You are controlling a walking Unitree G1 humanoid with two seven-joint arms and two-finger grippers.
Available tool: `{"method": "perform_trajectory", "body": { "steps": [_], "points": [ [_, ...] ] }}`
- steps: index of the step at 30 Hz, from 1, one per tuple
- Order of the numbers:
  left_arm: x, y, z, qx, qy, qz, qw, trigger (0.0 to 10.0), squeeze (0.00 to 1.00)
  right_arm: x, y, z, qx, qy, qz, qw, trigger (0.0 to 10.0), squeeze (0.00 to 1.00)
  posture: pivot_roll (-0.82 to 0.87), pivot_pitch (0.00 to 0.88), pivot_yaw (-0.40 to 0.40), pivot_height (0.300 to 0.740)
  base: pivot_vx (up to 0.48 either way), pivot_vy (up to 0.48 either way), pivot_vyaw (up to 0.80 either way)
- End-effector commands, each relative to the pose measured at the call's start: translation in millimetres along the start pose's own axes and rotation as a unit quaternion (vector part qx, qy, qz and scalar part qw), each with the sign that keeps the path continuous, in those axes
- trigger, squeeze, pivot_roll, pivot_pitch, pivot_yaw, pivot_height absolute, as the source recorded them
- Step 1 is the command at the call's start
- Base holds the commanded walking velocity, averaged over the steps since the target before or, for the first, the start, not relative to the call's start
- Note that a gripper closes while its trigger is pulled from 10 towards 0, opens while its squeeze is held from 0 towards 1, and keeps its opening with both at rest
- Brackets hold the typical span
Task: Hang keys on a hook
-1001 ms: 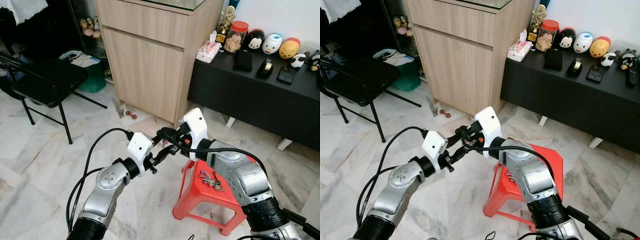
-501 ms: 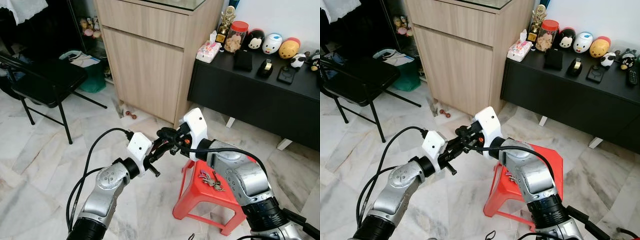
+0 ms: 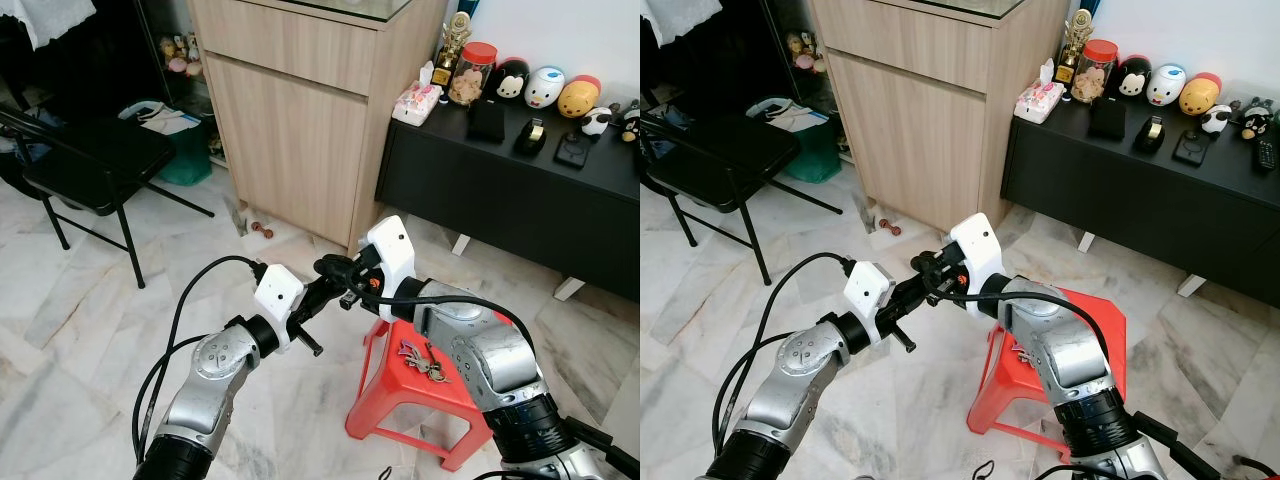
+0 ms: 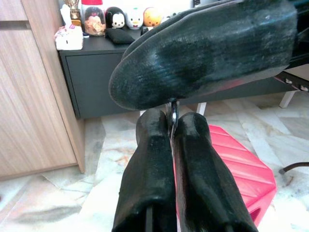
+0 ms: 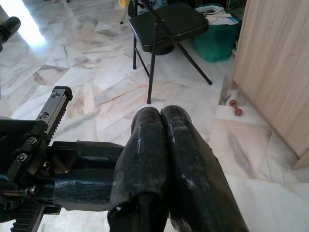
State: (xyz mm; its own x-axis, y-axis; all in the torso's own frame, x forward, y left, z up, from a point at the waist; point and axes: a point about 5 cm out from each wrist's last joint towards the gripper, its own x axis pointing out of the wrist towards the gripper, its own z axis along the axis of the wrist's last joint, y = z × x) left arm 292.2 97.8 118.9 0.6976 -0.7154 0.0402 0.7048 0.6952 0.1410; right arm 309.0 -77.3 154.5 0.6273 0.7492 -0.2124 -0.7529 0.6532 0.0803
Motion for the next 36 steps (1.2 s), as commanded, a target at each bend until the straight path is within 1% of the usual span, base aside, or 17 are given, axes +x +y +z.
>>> {"method": "perform_trajectory", "body": {
  "steps": [1,2,3,4,9,10,11,22,26,27,28,29,30,31,32,34,36],
  "points": [
    [-1.2,0.8,-2,0.0,0.003,-0.003,1.0,0.0,0.0,-0.5,-1.1,6,-0.006,-0.008,-0.002,1.0,10.0,0.0,-0.01,0.122,-0.042,0.74,0.0,0.0,0.0],
    [-2.0,0.8,-3,0.003,0.007,-0.004,1.0,0.0,0.0,-0.7,-1.9,5,-0.005,-0.007,-0.004,1.0,10.0,0.87,-0.01,0.122,-0.042,0.74,0.0,0.0,0.0],
    [-2.3,0.8,-3,0.004,0.009,-0.005,1.0,0.0,0.0,-0.8,-2.2,5,-0.005,-0.007,-0.005,1.0,10.0,0.87,-0.01,0.122,-0.042,0.74,0.0,0.0,0.0],
    [-2.7,0.7,-3,0.005,0.01,-0.005,1.0,0.0,0.0,-0.9,-2.8,5,-0.005,-0.006,-0.007,1.0,10.0,1.0,-0.01,0.122,-0.042,0.74,0.0,0.0,0.0],
    [-4.8,1.4,-5,0.005,0.014,-0.005,1.0,0.0,0.0,-1.4,-8.0,6,-0.005,-0.01,-0.026,1.0,10.0,0.98,-0.01,0.12,-0.042,0.74,0.0,0.0,0.0],
    [-5.0,1.5,-5,0.006,0.014,-0.005,1.0,0.0,0.0,-1.4,-9.4,7,-0.005,-0.011,-0.032,0.999,10.0,0.67,-0.01,0.12,-0.042,0.74,0.0,0.0,0.0],
    [-5.5,1.7,-5,0.006,0.015,-0.005,1.0,0.0,0.0,-1.5,-11.8,7,-0.004,-0.012,-0.041,0.999,10.0,0.0,-0.01,0.12,-0.042,0.74,0.0,0.0,0.0],
    [-8.3,3.1,-7,0.008,0.021,-0.005,1.0,0.0,0.0,-3.6,-25.4,7,0.01,-0.017,-0.087,0.996,10.0,0.0,-0.01,0.116,-0.041,0.74,0.0,0.0,0.0],
    [-18.5,15.2,-18,0.011,0.051,0.032,0.998,0.0,0.0,-9.3,-45.2,-14,0.038,0.001,-0.15,0.988,10.0,0.0,-0.01,0.116,-0.041,0.74,0.0,0.0,0.0],
    [-28.7,25.5,-33,0.011,0.087,0.065,0.994,2.5,0.0,-13.5,-54.4,-34,0.054,0.029,-0.177,0.982,10.0,0.0,-0.01,0.116,-0.039,0.74,0.0,0.0,0.0],
    [-28.7,25.5,-33,0.011,0.087,0.065,0.994,2.5,0.0,-13.5,-54.4,-34,0.054,0.029,-0.177,0.982,10.0,0.0,-0.01,0.116,-0.039,0.74,0.0,0.0,0.0],
    [-33.3,28.8,-39,0.005,0.1,0.077,0.992,7.3,0.0,-15.4,-57.5,-43,0.062,0.039,-0.187,0.98,10.0,0.0,-0.01,0.116,-0.039,0.74,0.0,0.0,0.0],
    [-44.9,35.7,-56,-0.004,0.143,0.11,0.984,10.0,0.0,-19.7,-62.3,-63,0.085,0.062,-0.205,0.973,10.0,0.0,-0.01,0.116,-0.035,0.74,0.0,0.0,0.0],
    [-44.9,35.7,-56,-0.004,0.143,0.11,0.984,10.0,0.0,-19.7,-62.3,-63,0.085,0.062,-0.205,0.973,10.0,0.0,-0.01,0.116,-0.035,0.74,0.0,0.0,0.0],
    [-52.3,38.0,-66,-0.007,0.167,0.123,0.978,10.0,0.0,-22.5,-64.1,-75,0.092,0.079,-0.214,0.969,10.0,0.0,-0.01,0.116,-0.035,0.74,0.0,0.0,0.0],
    [-73.5,40.4,-93,-0.044,0.224,0.162,0.96,10.0,0.0,-30.5,-65.6,-109,0.117,0.126,-0.236,0.956,10.0,0.0,0.0,0.116,-0.031,0.74,0.0,0.0,0.0],
    [-78.4,40.2,-98,-0.055,0.235,0.17,0.955,10.0,0.0,-32.4,-65.5,-116,0.123,0.136,-0.241,0.953,10.0,0.0,0.0,0.116,-0.031,0.74,0.0,0.0,0.0]
  ]
}}
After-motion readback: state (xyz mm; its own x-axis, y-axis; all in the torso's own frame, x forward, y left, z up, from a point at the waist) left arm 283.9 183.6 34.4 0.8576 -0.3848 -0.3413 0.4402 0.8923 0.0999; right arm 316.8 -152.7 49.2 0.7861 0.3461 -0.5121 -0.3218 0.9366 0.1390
